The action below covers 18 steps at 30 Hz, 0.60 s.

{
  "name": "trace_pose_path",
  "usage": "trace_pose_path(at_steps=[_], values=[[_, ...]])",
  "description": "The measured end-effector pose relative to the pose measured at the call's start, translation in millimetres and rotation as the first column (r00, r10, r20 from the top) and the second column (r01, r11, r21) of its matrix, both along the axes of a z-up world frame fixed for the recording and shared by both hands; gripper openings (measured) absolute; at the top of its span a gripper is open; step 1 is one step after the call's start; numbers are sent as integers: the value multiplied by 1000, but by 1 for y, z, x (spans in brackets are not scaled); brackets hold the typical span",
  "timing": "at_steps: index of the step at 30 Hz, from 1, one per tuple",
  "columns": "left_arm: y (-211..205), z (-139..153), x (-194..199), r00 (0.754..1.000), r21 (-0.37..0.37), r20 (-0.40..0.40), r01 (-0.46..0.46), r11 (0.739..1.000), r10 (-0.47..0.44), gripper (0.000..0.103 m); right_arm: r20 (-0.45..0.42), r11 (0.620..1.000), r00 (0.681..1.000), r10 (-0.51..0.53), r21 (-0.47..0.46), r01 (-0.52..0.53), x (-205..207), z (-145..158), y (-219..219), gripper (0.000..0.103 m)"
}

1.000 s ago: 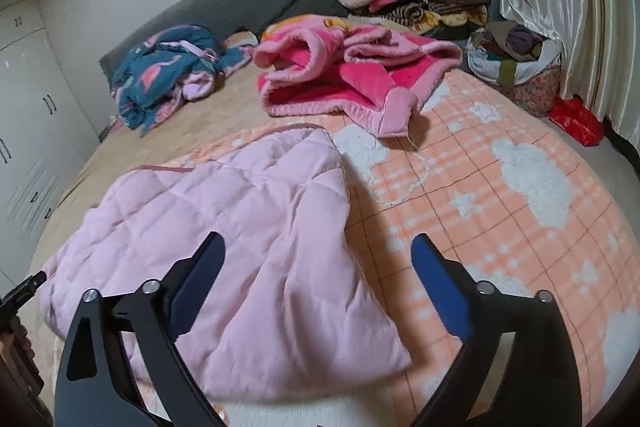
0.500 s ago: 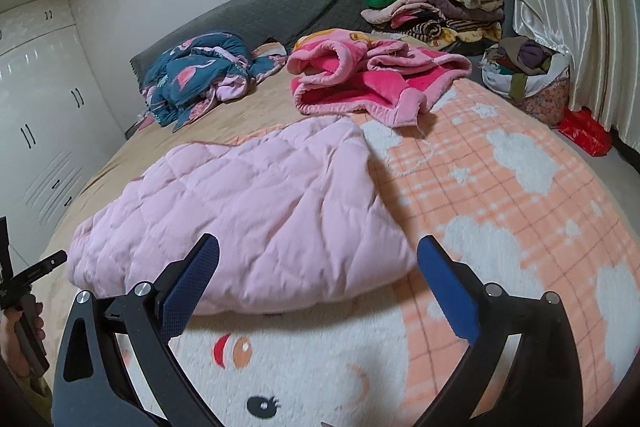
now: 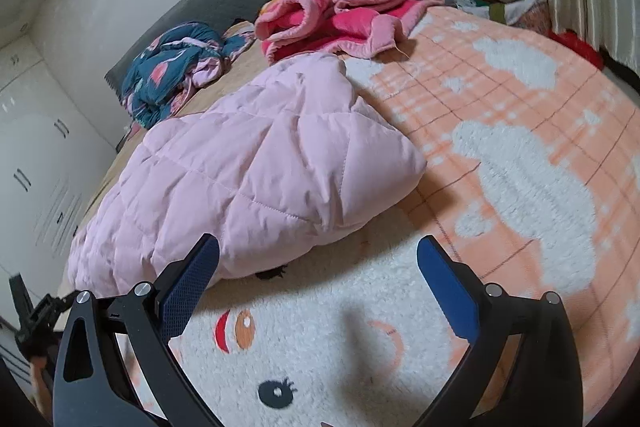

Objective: Fold large clothes

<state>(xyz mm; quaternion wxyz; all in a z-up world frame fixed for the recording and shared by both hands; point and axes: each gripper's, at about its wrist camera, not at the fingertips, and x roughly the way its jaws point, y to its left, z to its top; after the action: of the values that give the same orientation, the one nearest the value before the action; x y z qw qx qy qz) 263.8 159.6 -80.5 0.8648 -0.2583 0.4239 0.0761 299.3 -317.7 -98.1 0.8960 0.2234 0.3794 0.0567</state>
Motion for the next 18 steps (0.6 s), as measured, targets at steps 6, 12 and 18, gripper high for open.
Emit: trace_pose_path(at_steps=[6, 12, 18], values=[[5, -13, 19, 999, -158, 9, -38, 987, 40, 93, -58, 994, 998, -39, 98, 45, 29, -17, 0, 99], [10, -22, 44, 996, -240, 21, -84, 967, 92, 95, -75, 981, 996, -49, 183, 62, 57, -37, 3, 99], [18, -38, 63, 990, -308, 32, -120, 944, 137, 95, -66, 960, 996, -62, 269, 78, 77, -49, 0, 99]])
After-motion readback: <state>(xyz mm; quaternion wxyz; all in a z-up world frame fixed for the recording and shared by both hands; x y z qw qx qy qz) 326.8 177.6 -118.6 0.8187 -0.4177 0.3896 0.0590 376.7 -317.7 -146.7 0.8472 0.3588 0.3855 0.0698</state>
